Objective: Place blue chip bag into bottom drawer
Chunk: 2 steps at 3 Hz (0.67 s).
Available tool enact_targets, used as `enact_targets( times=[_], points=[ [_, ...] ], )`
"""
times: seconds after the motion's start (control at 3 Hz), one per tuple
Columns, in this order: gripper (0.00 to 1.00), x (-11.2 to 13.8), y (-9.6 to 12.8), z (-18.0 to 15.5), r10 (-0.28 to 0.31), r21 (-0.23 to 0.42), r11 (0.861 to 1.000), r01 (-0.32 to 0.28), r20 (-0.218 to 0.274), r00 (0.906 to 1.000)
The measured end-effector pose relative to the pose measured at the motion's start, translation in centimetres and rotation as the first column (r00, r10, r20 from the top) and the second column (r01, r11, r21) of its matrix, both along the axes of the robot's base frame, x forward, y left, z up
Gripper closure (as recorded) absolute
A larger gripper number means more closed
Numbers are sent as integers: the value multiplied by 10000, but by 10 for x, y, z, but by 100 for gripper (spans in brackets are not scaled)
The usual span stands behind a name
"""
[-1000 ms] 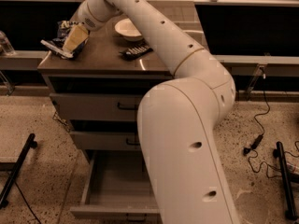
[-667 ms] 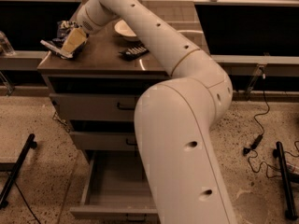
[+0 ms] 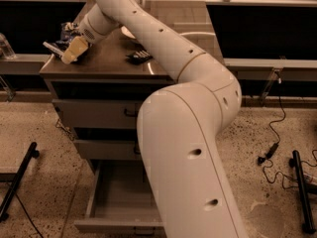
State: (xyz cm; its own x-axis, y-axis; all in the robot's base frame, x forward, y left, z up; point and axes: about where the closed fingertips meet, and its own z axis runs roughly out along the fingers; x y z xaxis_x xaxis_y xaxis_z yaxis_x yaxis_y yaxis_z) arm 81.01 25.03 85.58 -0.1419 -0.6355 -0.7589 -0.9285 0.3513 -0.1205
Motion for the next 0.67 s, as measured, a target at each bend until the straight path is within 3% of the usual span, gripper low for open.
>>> enact_targets(
  times=[0.67],
  points=[
    [47,-1,5,-6,89,-43,10000,-89,-39,10000]
  ],
)
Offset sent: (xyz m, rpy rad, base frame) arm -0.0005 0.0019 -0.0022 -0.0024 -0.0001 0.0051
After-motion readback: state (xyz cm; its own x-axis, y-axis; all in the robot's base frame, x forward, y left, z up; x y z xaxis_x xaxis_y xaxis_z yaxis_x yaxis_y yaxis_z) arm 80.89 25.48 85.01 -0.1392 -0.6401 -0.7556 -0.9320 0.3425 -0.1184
